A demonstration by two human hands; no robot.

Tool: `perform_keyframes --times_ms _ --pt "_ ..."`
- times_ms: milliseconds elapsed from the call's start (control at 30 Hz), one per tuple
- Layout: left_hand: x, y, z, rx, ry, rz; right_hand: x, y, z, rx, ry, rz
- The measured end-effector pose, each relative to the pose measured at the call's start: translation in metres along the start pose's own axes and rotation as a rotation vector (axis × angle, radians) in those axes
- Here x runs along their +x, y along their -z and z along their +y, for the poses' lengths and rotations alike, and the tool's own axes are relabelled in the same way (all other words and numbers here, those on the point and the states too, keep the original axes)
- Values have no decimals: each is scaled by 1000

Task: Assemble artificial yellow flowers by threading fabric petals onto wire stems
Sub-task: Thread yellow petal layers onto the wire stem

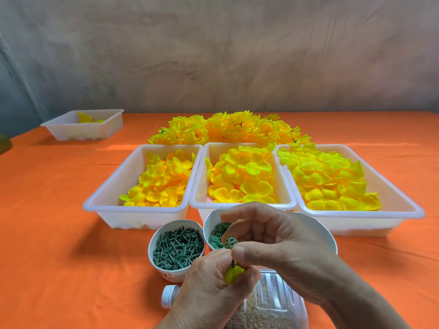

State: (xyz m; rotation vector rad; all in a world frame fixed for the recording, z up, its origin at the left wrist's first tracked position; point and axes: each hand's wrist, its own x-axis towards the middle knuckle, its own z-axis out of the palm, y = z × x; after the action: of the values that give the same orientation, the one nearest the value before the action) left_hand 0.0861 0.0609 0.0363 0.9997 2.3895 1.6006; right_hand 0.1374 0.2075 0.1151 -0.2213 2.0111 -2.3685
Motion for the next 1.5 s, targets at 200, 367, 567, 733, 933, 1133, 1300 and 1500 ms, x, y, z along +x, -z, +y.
perform_keyframes --times_ms 200,367,567,733,933,1133,1300,1500 --pt "1 -1 -1 -6 8 -1 2 -1 3 -64 58 40" --pt "1 0 0 14 17 -3 3 -1 5 -92 90 43" --pt "1 0 5 14 39 23 3 -2 8 -98 89 38" --pt "2 3 4 -9 -10 -27 3 -3 5 -16 144 40" --pt "1 3 3 18 -8 -18 3 -3 5 -11 137 27" --pt "1 -1 3 13 14 20 1 -3 8 -29 111 15" --pt "1 0 4 36 22 23 1 -2 8 -22 127 16" --pt "0 0 3 24 28 18 1 0 9 -37 115 17"
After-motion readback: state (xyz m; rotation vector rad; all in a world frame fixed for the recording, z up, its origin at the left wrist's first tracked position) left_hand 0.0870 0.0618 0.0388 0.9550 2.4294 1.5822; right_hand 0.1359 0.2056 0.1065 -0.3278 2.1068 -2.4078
